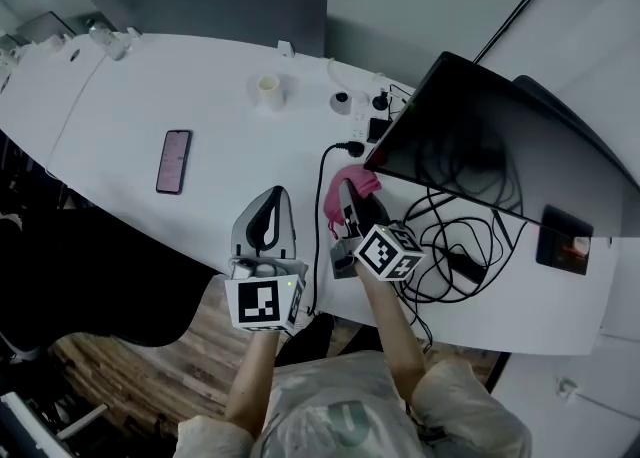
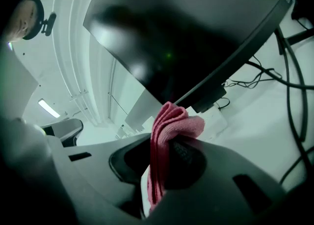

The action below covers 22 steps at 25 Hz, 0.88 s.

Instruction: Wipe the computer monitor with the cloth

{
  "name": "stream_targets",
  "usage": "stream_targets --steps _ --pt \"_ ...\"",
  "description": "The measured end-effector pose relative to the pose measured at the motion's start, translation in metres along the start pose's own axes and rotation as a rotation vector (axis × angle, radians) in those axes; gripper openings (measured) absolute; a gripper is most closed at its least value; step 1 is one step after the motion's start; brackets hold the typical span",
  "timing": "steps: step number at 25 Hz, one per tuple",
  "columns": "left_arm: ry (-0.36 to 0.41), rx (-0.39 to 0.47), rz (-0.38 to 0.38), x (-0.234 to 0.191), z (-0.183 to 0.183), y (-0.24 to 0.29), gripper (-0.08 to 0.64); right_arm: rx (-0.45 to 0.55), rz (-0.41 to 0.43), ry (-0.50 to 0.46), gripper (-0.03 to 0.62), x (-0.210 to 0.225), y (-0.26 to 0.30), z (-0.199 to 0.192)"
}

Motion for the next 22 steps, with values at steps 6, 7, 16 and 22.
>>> stream_targets --steps 6,7,16,22 --pt "0.026 0.007 0.023 -0.015 0.007 -0.011 0.014 0.091 -0.031 0.011 0.055 -0.024 0.018 -0.002" --pt "0.030 0.006 0.027 -0.017 0.009 -0.012 0.014 0.119 -0.051 0.014 0.055 -0.023 0.021 0.003" --pt "0.058 0.003 0.035 -0.016 0.017 -0.021 0.015 0.206 -0.083 -0.001 0.055 -0.032 0.024 0.023" --pt "0.077 0.060 0.020 -0.011 0.039 -0.018 0.014 0.305 -0.014 -0.059 0.055 -0.071 0.018 0.061"
Point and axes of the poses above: the fingertips, and each gripper's own axes: y forward along the fingers, x to its right, z out of its top, the point moved 6 cm from there along -y, backward along the fingers, and after that the axes turned 13 degrees about x, right-handed, at the moved point
